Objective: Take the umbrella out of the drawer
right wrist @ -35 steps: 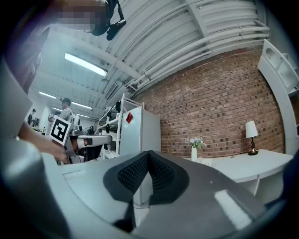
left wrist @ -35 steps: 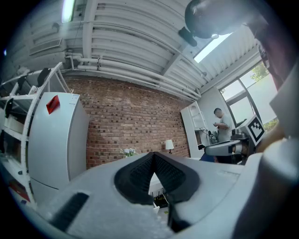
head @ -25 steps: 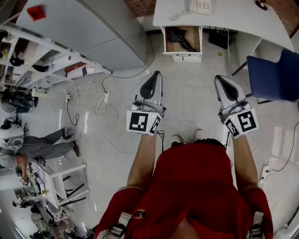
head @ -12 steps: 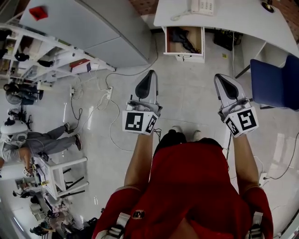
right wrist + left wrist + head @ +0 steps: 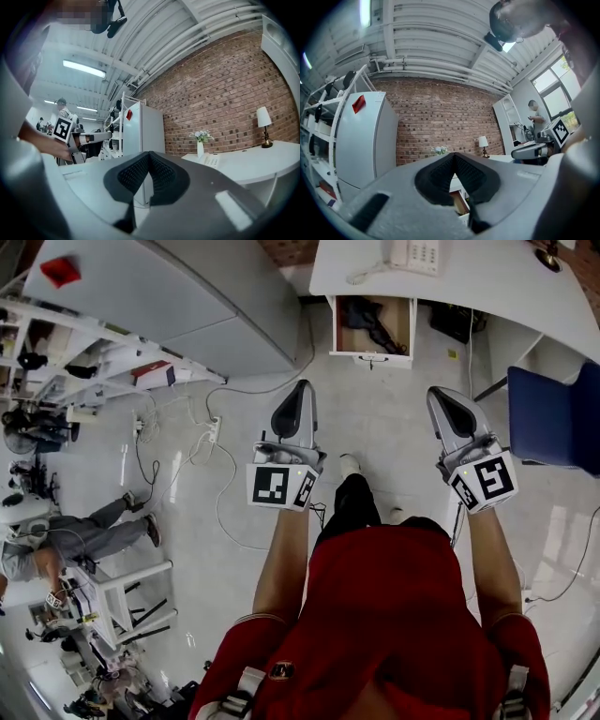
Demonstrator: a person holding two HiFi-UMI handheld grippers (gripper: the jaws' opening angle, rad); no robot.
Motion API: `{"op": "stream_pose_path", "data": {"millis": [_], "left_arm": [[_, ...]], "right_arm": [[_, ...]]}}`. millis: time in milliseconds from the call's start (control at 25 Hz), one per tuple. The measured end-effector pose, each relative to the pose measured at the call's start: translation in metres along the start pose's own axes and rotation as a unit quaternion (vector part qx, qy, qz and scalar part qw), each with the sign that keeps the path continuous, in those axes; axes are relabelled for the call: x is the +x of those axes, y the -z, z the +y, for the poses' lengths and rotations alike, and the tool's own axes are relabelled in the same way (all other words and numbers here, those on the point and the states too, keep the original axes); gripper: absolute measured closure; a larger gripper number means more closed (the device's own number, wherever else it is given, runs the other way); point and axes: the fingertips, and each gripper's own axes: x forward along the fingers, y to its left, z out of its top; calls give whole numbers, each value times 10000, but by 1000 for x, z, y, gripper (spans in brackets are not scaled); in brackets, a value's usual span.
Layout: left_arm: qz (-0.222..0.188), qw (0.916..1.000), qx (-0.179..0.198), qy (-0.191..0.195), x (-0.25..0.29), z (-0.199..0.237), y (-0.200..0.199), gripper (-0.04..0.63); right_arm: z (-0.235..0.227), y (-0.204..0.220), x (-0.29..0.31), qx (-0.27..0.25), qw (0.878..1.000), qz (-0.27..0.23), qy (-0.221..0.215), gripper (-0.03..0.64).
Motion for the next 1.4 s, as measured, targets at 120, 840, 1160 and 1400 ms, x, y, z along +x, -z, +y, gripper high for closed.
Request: {"op": "stream_pose_path", "data": {"millis": [120, 840, 1160, 1400], "left_arm": [[-36, 10000, -10, 24, 19, 29, 11, 589], [-132, 9971, -166, 734, 131, 188, 73, 589], [25, 9967, -289, 757, 162, 214, 107, 589], [230, 9974, -358, 587, 182, 220, 140, 589]], "right_arm": [[-4, 5, 35, -87, 9999, 146, 31, 604], [-40, 75, 242, -402, 9897, 1219, 628, 604], [-70, 113, 283, -566, 9794, 1789, 753, 603], [-102, 156, 305, -689, 9703, 2234, 614, 603]]}}
